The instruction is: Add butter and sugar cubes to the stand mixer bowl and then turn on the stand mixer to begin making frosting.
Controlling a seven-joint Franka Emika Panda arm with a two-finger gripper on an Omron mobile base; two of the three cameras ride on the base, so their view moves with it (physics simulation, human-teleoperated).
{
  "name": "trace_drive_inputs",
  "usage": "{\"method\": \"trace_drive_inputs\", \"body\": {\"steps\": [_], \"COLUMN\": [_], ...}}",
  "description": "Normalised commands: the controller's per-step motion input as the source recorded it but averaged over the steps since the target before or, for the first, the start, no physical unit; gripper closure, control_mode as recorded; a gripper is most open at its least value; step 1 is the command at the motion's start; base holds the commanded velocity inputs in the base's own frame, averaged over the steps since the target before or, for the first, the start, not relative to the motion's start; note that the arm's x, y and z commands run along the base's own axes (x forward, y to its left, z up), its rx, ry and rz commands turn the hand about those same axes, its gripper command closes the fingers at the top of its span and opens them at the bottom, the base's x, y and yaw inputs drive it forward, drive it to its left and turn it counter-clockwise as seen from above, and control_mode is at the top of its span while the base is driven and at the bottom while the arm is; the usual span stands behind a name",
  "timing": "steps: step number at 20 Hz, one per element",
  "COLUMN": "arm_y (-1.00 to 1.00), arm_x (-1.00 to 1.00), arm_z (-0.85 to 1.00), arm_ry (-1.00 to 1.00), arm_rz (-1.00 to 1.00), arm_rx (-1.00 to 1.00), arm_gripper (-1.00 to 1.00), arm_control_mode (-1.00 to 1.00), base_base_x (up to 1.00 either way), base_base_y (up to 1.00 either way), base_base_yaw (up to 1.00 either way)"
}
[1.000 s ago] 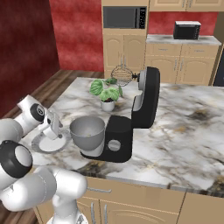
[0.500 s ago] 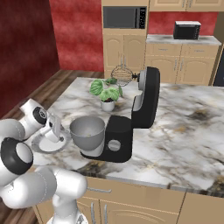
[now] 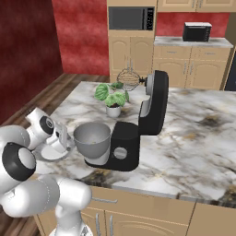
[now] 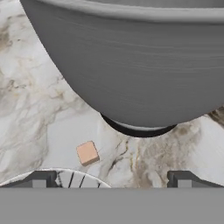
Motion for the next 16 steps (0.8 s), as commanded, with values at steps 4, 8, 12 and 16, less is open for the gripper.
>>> {"method": "trace_drive_inputs", "body": {"steps": [4, 8, 12, 16], "arm_y": [0.0, 0.0, 0.0, 0.0], "arm_x": [0.16, 0.14, 0.13, 0.13], "arm_z": [-0.09, -0.1, -0.08, -0.1], "arm_ry": [0.0, 0.0, 0.0, 0.0], "arm_rz": [0.0, 0.0, 0.0, 0.0], "arm_rx": [0.0, 0.0, 0.0, 0.0], "arm_gripper": [-1.0, -1.0, -1.0, -1.0], "arm_control_mode": [-1.0, -1.0, -1.0, -1.0], "base_base_x": [0.0, 0.0, 0.0, 0.0], "base_base_y": [0.0, 0.0, 0.0, 0.0], "base_base_yaw": [0.0, 0.0, 0.0, 0.0]}}
